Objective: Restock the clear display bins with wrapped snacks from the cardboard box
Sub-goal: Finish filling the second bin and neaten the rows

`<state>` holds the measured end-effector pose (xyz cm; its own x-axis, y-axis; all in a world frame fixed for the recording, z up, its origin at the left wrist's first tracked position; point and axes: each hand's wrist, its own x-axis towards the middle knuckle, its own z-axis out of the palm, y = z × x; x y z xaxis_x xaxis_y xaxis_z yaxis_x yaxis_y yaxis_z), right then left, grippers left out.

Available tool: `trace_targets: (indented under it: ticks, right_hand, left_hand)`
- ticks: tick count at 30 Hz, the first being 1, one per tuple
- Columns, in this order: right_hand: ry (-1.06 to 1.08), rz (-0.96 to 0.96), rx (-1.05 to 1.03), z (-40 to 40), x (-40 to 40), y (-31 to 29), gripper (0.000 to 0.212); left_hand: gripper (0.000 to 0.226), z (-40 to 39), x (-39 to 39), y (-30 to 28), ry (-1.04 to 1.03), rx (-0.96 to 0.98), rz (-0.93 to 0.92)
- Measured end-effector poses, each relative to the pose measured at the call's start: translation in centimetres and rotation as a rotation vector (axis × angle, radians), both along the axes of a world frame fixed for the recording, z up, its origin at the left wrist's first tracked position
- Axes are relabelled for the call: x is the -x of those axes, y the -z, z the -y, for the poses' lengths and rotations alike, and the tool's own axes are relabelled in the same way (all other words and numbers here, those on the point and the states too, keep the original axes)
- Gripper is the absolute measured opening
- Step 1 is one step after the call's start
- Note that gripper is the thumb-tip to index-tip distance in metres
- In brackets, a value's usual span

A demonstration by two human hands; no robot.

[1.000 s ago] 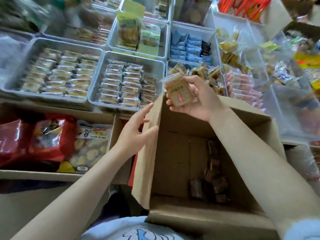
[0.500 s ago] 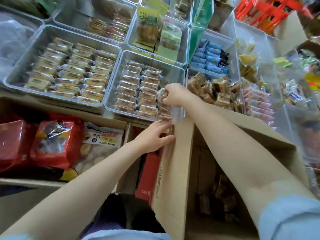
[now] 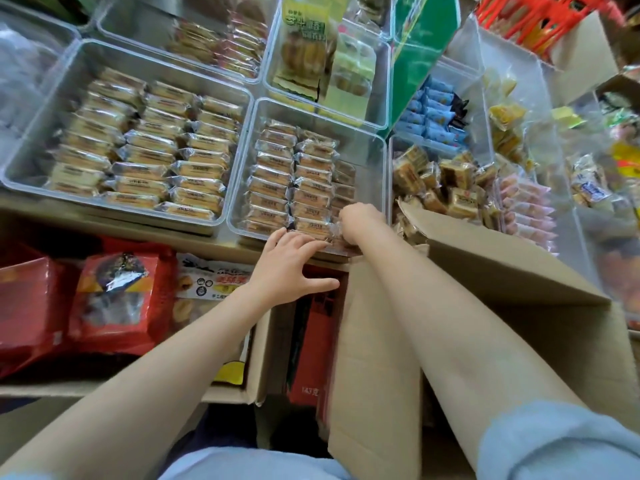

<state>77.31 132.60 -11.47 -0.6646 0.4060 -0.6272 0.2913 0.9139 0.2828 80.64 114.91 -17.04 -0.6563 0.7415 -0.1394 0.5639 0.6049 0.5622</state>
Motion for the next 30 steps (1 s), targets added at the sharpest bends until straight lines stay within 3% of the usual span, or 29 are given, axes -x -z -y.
trace_targets:
  ticks: [5,11,16,21,26,28,30]
  right_hand:
    - [0.13,0.036,0.221,-0.5,-0.1,0.6,0.035]
    - [0.071,0.031,0.18,-1.1,-0.5,0.9,0.052]
    - [0.198,-0.025,0.37,-2.2,-1.0,0.2,0.06]
    - [0.209,-0.016,0.391,-2.3,-1.3,1.0,0.068]
    - [-0.087,-0.003,0.103,-1.6,-1.3,1.7,0.053]
    - [-0.071,-0.105,0.153,-1.0,-0.5,-0.1,0.044]
    - [-0.004,-0.276,0.331,-0.2,0.1,-3.6,0.037]
  left_hand:
    - [0.097,0.4,0.3,0.2,0.033,0.001,0.005]
    - [0.094,0.5,0.4,0.6,0.055,0.012,0.01]
    - [0.098,0.5,0.3,0.7,0.053,0.008,0.006]
    - [0.097,0.5,0.3,0.5,0.056,0.008,-0.001]
    - [0.093,0.4,0.4,0.7,0.06,0.023,-0.013]
    - [0.089,0.4,0.4,0.5,0.058,0.025,-0.009]
    - [0.085,0.4,0.4,0.4,0.058,0.04,0.0]
